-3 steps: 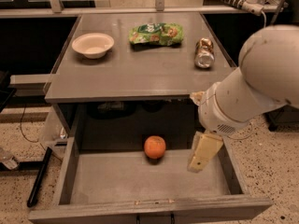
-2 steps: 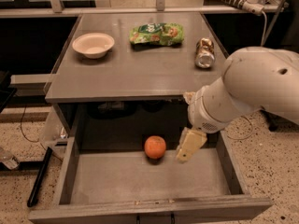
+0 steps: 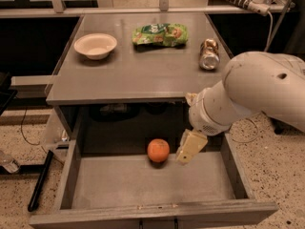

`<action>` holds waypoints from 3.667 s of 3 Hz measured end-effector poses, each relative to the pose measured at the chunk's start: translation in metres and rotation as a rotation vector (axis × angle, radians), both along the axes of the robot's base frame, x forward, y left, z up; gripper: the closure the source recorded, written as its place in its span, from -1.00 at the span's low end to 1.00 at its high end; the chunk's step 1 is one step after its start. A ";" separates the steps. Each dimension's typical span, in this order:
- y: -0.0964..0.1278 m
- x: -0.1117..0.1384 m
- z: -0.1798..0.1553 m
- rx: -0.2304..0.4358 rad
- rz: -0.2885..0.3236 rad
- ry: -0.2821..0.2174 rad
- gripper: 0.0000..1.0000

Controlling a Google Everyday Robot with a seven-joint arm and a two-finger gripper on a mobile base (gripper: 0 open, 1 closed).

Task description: Pick orange from top drawer and place on counter

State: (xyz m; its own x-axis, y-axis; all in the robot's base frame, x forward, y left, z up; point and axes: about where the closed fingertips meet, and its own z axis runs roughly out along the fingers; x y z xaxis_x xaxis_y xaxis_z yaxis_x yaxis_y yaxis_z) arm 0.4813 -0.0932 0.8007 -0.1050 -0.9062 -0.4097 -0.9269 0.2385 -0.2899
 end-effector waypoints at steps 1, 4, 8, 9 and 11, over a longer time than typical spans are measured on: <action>0.002 0.011 -0.026 0.029 0.014 -0.012 -1.00; 0.017 0.035 -0.114 0.282 0.114 0.007 -1.00; 0.048 0.015 -0.173 0.357 0.296 0.158 -0.64; 0.048 0.015 -0.173 0.357 0.296 0.158 -0.18; 0.048 0.015 -0.173 0.357 0.296 0.159 0.76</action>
Offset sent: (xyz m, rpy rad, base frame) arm 0.0543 0.0061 -0.0993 0.2227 -0.0521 0.0295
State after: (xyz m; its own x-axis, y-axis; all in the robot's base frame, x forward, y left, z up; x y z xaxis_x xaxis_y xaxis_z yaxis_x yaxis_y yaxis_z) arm 0.4962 -0.0450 0.6274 0.0496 -0.7124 -0.7000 -0.9960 0.0170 -0.0878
